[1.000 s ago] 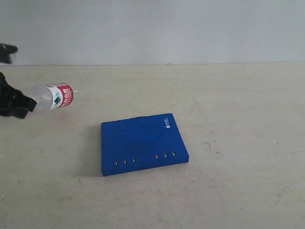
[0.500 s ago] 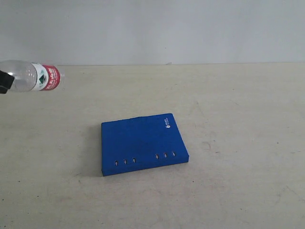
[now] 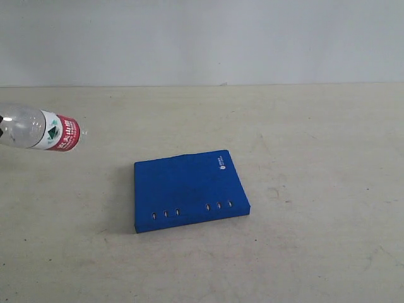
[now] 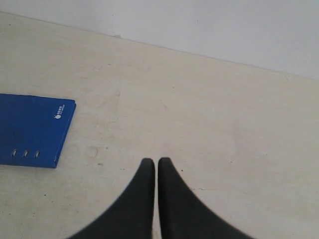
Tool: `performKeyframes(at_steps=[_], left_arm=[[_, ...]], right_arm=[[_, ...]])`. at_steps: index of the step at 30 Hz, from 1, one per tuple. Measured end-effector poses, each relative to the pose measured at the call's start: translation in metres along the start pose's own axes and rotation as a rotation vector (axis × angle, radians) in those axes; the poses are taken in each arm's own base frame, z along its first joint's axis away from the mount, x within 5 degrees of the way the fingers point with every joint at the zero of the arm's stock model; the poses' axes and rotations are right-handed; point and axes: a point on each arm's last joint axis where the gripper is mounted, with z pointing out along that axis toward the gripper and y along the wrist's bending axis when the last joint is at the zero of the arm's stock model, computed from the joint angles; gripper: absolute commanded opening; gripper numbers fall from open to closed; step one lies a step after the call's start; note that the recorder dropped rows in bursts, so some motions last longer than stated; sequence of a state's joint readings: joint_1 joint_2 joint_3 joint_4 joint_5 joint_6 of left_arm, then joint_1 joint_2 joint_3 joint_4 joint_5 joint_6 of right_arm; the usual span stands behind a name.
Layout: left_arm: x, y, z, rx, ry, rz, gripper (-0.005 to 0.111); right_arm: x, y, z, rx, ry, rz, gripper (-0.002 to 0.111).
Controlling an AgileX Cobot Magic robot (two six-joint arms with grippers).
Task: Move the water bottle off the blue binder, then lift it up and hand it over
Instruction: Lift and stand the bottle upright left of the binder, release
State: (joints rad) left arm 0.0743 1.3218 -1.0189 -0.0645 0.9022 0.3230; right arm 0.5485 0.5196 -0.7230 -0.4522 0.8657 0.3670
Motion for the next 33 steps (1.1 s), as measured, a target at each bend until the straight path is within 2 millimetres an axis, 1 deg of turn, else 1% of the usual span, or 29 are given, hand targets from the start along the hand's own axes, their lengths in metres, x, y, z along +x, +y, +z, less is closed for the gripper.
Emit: performKeyframes(at_steps=[4, 6, 11, 16, 18, 20, 21, 24, 25, 27, 33], left_arm=[[-0.004, -0.005, -0.005, 0.063, 0.003, 0.057, 0.004], [-0.003, -0.007, -0.001, 0.1, 0.03, 0.074, 0.004], [-0.003, -0.008, 0.018, 0.149, 0.114, 0.087, 0.004], [-0.007, -0.006, 0.036, 0.151, 0.126, 0.085, 0.005], [-0.01, -0.004, 0.041, 0.145, 0.116, 0.081, 0.01], [-0.012, -0.003, 0.047, 0.141, 0.11, 0.077, 0.02], [-0.013, -0.003, 0.048, 0.138, 0.101, 0.075, 0.027], [-0.017, -0.003, 0.049, 0.134, 0.061, 0.059, 0.045], [-0.019, -0.003, 0.049, 0.13, 0.032, 0.049, 0.049], [-0.024, -0.002, 0.049, 0.128, -0.017, 0.026, 0.051], [-0.036, -0.001, 0.049, 0.121, -0.15, -0.046, 0.051]], right_arm=[[0.0, 0.0, 0.0, 0.0, 0.0, 0.0, 0.0], [0.0, 0.0, 0.0, -0.002, 0.001, 0.001, 0.0], [0.0, 0.0, 0.0, -0.003, 0.001, 0.002, 0.0], [0.0, 0.0, 0.0, -0.003, 0.001, 0.002, 0.0], [0.0, 0.0, 0.0, -0.003, 0.001, 0.002, 0.0], [0.0, 0.0, 0.0, -0.005, 0.002, 0.004, 0.0], [0.0, 0.001, 0.0, -0.006, 0.002, 0.006, 0.0], [0.0, 0.001, 0.0, -0.013, 0.005, 0.012, 0.0], [0.0, 0.001, 0.0, -0.013, 0.005, 0.012, 0.0], [0.0, 0.001, 0.0, -0.013, 0.005, 0.012, 0.0], [0.001, 0.001, 0.0, -0.016, 0.006, 0.015, 0.0]])
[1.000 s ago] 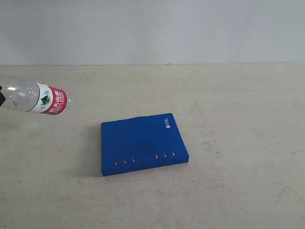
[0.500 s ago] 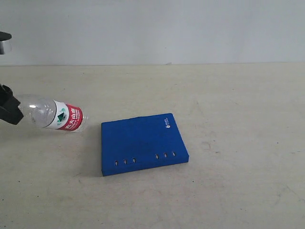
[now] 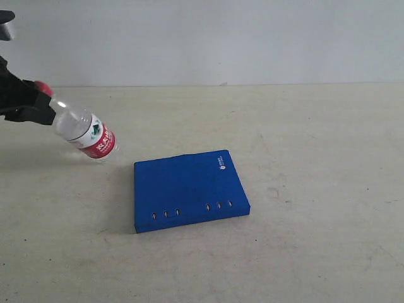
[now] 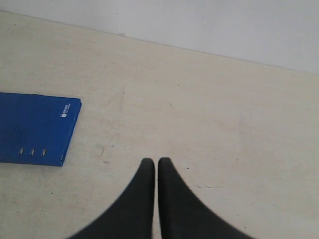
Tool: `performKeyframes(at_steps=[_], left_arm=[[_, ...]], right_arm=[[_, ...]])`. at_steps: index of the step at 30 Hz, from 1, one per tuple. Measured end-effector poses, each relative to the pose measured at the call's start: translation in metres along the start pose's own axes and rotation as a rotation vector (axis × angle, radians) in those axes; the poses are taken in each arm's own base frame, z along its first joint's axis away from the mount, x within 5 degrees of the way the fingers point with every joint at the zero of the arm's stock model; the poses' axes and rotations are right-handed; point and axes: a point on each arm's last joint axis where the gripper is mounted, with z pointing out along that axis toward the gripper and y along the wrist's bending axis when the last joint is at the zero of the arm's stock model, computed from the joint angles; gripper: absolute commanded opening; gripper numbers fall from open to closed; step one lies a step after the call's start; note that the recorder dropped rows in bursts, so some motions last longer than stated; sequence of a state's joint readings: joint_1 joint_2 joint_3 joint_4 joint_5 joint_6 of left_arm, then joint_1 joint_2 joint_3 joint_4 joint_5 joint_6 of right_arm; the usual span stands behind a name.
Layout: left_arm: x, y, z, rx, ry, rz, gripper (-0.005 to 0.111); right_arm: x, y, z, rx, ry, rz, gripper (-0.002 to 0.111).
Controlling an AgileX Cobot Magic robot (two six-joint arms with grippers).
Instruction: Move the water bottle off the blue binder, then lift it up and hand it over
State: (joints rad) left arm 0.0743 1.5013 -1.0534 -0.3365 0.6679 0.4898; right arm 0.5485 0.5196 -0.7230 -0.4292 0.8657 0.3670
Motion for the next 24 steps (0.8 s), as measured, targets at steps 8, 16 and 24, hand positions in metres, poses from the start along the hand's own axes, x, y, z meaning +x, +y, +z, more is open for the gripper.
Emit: performKeyframes(at_steps=[8, 16, 24], left_arm=[[-0.012, 0.009, 0.01, -0.072, -0.128, -0.016, 0.051], [-0.019, 0.008, -0.009, -0.1, -0.219, -0.011, 0.051], [0.008, -0.026, -0.042, 0.16, -0.059, -0.095, 0.051]], right_arm=[[0.0, 0.0, 0.0, 0.0, 0.0, 0.0, 0.0], [0.001, 0.0, 0.0, 0.0, 0.006, 0.002, 0.0], [0.016, 0.03, 0.019, -0.214, 0.267, 0.242, 0.008]])
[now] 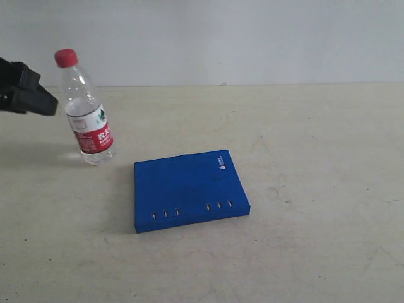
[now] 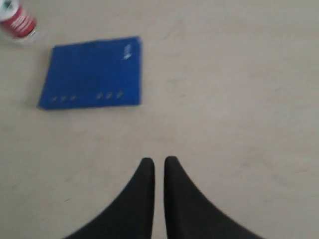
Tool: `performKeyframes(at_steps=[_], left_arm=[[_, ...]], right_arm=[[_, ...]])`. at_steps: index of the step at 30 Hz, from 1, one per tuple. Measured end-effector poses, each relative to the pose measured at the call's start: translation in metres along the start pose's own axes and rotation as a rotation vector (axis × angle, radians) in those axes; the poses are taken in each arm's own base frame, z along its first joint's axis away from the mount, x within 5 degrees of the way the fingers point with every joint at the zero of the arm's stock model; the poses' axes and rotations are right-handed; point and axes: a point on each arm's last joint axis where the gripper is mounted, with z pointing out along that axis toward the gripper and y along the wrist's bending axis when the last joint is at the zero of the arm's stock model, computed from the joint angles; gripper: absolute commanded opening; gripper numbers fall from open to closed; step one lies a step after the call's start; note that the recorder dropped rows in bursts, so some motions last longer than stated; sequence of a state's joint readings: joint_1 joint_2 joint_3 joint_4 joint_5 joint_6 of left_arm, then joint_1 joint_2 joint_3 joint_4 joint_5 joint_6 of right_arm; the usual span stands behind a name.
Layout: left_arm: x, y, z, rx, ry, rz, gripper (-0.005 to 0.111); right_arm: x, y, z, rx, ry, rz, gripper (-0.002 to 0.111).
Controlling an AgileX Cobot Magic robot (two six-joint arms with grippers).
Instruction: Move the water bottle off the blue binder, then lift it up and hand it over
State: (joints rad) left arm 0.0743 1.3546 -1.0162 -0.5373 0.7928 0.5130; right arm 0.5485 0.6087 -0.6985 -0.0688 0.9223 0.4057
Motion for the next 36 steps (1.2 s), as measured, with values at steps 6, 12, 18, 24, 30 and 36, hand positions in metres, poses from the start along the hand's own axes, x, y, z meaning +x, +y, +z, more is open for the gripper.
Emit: performKeyframes(at_steps=[6, 12, 18, 24, 30, 36], left_arm=[[0.046, -0.034, 0.031, 0.321, 0.083, -0.183, 0.051], [0.075, -0.037, 0.055, 0.265, 0.019, -0.32, 0.051], [0.078, -0.032, 0.063, 0.217, -0.017, -0.346, 0.051], [0.085, -0.025, 0.088, 0.217, 0.046, -0.378, 0.064], [0.091, -0.025, 0.112, 0.291, 0.1, -0.466, 0.067], [0.101, -0.019, 0.14, 0.312, 0.134, -0.542, 0.067]], right_arm=[[-0.008, 0.035, 0.089, -0.206, 0.236, 0.055, 0.038], [-0.022, 0.047, 0.168, -0.16, 0.437, 0.037, 0.056], [-0.06, 0.047, 0.198, -0.174, 0.462, -0.042, 0.055], [-0.09, 0.0, 0.214, -0.158, 0.44, 0.081, 0.055], [-0.083, -0.036, 0.23, -0.472, 0.552, 0.223, 0.056], [-0.077, -0.053, 0.256, -0.512, 0.509, 0.236, 0.055]])
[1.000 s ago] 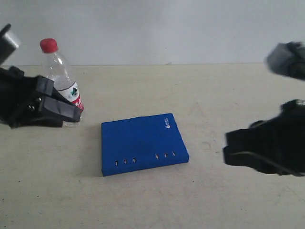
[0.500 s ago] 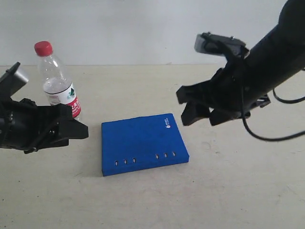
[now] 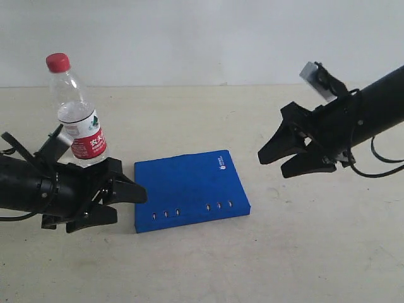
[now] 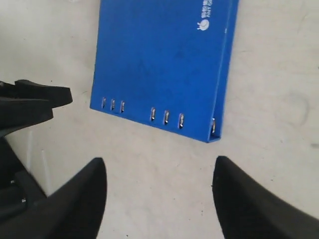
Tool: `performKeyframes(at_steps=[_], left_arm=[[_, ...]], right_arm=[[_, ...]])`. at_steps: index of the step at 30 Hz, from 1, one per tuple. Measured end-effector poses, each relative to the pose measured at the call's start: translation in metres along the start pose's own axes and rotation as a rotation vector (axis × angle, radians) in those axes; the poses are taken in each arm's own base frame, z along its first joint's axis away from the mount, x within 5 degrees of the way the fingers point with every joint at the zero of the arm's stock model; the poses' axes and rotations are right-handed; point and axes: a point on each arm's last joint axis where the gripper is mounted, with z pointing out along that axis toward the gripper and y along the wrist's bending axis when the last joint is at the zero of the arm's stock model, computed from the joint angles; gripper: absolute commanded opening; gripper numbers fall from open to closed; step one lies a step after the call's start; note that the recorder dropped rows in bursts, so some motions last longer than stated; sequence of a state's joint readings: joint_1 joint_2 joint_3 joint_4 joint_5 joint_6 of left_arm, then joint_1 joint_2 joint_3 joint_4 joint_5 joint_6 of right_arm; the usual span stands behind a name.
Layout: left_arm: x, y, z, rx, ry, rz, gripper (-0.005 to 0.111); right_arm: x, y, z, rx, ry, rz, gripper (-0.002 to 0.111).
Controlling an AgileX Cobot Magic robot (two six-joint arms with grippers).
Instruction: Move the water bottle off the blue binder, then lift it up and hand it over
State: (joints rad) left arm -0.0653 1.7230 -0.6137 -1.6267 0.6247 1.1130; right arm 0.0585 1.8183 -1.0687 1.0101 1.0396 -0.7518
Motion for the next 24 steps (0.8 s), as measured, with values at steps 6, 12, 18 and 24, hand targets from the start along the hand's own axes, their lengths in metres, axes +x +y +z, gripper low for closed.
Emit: performKeyframes(at_steps=[6, 12, 18, 24], left_arm=[[-0.003, 0.001, 0.005, 0.035, -0.026, -0.001, 0.067], [-0.011, -0.001, 0.005, 0.025, -0.056, 0.03, 0.067], [-0.018, 0.003, 0.014, 0.013, -0.054, 0.019, 0.064], [-0.02, 0.015, 0.032, 0.012, -0.002, -0.016, 0.064]], right_arm=[[-0.002, -0.032, 0.035, -0.07, 0.028, 0.006, 0.055], [-0.008, -0.047, 0.052, -0.11, 0.012, 0.017, 0.055], [-0.011, -0.059, 0.066, -0.154, 0.001, 0.043, 0.055], [-0.01, -0.064, 0.076, -0.175, -0.005, 0.048, 0.055]])
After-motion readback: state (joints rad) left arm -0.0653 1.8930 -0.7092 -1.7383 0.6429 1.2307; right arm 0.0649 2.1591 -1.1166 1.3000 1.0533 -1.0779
